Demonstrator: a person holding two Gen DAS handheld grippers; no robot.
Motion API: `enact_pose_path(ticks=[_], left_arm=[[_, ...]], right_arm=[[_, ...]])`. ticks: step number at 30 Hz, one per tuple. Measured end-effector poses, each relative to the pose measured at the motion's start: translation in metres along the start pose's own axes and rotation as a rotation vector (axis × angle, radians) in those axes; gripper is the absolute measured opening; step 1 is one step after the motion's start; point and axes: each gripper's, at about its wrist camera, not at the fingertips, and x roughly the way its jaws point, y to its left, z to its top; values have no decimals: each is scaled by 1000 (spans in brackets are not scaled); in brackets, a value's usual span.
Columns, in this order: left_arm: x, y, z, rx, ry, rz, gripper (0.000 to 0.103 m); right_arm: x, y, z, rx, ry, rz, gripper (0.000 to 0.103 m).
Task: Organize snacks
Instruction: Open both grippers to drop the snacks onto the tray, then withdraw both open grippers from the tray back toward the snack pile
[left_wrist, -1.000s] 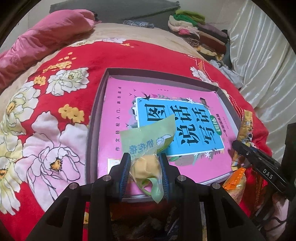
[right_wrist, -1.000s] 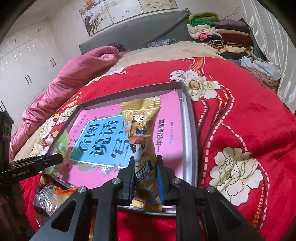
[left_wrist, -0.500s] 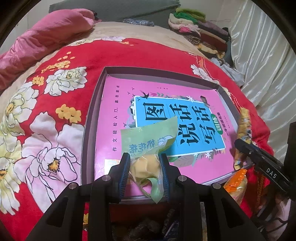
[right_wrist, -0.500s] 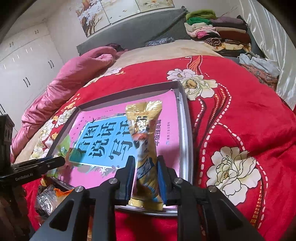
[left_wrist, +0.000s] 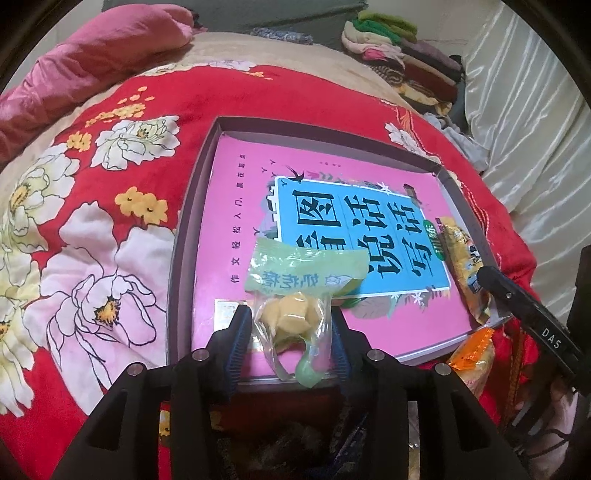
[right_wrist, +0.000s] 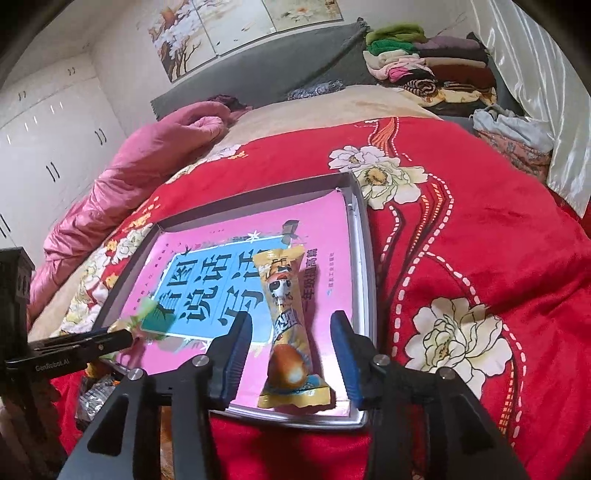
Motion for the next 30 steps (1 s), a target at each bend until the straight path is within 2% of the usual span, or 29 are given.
enact_pose_path(ticks=[10,22,25,30], left_arm=[[-9,6,3,-13,-26,-16,57],[-35,12,5,-34,-88,-46,72],[-45,12,5,-25,-114,-30,75],[-62,17,2,-22,-142,-8,76]], right_arm=[[-11,-1,2,16,-60,3,55],[-21,7,4,-4,-88,10,59],[-26,10,5,-15,-100,17,60],[-38,17,5,-38,-134,33,68]])
